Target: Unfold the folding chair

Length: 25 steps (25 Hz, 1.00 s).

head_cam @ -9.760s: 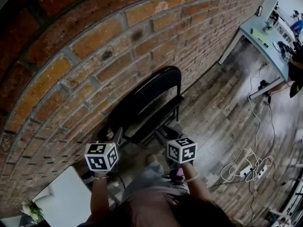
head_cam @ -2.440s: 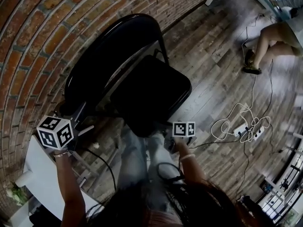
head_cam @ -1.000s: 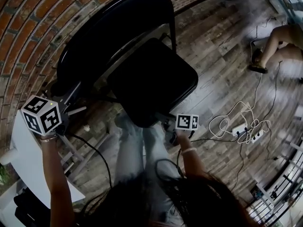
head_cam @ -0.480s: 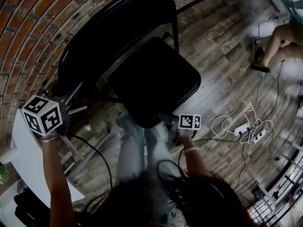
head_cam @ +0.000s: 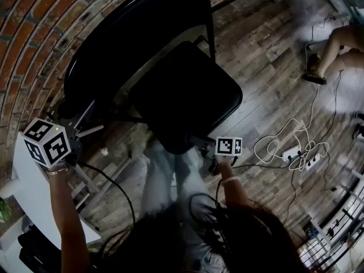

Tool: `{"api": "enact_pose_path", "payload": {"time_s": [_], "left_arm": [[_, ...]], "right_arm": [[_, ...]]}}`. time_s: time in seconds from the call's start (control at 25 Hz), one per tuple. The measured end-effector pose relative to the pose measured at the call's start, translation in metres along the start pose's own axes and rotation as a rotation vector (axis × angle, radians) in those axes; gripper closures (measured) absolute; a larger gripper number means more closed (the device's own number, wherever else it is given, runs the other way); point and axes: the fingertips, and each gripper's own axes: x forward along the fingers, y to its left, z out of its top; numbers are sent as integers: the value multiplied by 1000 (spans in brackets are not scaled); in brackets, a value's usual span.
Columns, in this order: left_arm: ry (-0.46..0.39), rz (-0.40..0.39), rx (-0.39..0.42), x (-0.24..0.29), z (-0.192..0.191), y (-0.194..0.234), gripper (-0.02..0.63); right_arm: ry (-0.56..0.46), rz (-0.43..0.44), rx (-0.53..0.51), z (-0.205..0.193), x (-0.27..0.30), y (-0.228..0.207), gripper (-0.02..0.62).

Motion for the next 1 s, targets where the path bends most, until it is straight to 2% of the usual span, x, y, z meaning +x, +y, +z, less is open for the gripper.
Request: {"api": "enact_pose_path", "payload": {"time_s": [1.0], "left_arm": [[-2, 5, -2, 13, -1, 23, 431]], "right_arm": [[16, -26, 37, -8, 9, -21, 339]]}}
